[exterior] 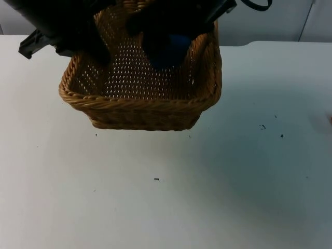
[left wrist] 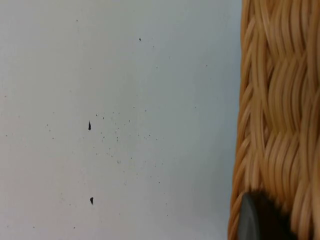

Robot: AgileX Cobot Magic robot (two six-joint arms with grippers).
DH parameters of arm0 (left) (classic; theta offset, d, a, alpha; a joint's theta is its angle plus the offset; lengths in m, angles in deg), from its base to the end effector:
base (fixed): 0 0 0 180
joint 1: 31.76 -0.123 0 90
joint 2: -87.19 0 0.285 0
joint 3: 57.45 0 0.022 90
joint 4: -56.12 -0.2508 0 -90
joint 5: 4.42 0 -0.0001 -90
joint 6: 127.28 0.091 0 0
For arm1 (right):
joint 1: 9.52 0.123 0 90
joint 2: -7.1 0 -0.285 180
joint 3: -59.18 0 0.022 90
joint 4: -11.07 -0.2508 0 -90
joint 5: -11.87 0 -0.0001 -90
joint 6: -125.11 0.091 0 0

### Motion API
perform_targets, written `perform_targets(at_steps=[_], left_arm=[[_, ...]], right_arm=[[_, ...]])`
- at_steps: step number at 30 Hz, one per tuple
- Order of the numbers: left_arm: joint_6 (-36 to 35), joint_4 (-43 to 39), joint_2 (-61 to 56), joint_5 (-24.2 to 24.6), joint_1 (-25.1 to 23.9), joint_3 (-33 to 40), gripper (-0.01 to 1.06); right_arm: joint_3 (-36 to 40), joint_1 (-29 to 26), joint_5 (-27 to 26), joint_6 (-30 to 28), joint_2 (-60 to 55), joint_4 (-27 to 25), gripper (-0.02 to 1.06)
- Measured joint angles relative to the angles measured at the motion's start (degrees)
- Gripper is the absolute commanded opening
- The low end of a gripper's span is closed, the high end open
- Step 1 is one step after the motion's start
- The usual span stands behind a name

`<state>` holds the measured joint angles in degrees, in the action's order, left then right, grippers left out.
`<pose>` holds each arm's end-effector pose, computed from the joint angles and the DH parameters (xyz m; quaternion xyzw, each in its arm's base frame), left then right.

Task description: Pick up the basket with the left hand and place the blue cube into the basket with the right hand.

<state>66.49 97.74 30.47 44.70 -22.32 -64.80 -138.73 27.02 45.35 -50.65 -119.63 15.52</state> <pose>0.4093 -0.1144 0.1991 -0.0052 0.9472 -0.2918 0.1327 0.3804 0.2770 0.2194 -0.2858 0.9017 0.0837 0.3133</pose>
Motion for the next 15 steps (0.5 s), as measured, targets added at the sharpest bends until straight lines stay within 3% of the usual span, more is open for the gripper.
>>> perform_targets(at_steps=[11,15], left_arm=[[0.0,0.0,0.0,0.0,0.0,0.0,0.0],[0.0,0.0,0.0,0.0,0.0,0.0,0.0]], right_arm=[[0.0,0.0,-0.39,-0.11,0.0,0.0,0.39],[0.0,0.0,-0.01,-0.11,0.0,0.0,0.41]])
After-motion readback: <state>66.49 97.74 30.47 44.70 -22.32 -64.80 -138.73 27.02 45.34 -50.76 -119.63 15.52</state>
